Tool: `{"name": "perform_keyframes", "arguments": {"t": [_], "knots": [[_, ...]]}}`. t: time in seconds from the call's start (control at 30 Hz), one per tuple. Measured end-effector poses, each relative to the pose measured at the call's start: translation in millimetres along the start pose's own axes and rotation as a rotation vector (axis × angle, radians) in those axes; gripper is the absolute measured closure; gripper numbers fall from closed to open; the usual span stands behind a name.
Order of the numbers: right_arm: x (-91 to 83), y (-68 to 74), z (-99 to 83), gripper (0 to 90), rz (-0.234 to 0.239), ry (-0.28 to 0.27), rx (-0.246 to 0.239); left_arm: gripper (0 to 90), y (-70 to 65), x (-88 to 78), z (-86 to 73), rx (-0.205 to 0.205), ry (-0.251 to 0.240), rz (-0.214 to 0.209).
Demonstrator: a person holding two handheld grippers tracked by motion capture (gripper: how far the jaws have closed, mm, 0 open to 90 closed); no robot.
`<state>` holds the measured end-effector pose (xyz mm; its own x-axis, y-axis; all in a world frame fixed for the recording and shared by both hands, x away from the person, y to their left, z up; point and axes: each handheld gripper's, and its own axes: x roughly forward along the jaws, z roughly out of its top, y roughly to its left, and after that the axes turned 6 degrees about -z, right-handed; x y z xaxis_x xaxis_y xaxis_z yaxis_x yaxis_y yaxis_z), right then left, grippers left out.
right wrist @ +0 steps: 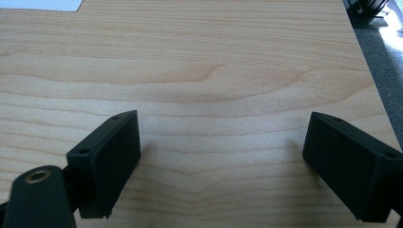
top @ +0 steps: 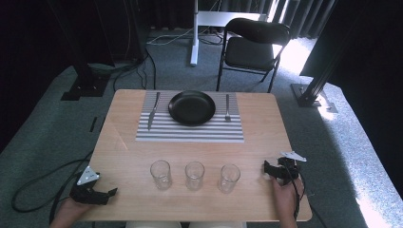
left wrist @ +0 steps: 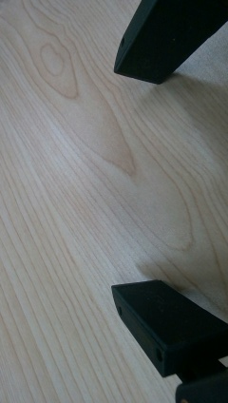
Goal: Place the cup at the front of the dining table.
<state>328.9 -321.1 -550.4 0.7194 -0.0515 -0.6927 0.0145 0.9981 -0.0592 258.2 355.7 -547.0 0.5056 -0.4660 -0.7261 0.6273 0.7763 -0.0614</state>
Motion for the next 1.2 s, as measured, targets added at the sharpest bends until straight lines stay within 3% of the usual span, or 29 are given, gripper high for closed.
{"name": "perform_keyframes", "arguments": {"t": [0.8, 1.03, 1.2], "knots": [[0.1, 0.1, 0.1, 11.7, -0.001, 0.0, 0.002, 4.6, 1.0, -4.6, -2.3, -0.033, 0.001, 0.029], [0.1, 0.0, 0.0, 11.8, -0.001, 0.0, 0.001, 4.7, -1.8, -5.3, 0.0, -0.035, 0.014, -0.002], [0.1, 0.0, 0.0, 11.7, -0.001, 0.0, 0.001, 4.8, -6.0, -3.4, 4.7, -0.008, 0.017, -0.02]]}}
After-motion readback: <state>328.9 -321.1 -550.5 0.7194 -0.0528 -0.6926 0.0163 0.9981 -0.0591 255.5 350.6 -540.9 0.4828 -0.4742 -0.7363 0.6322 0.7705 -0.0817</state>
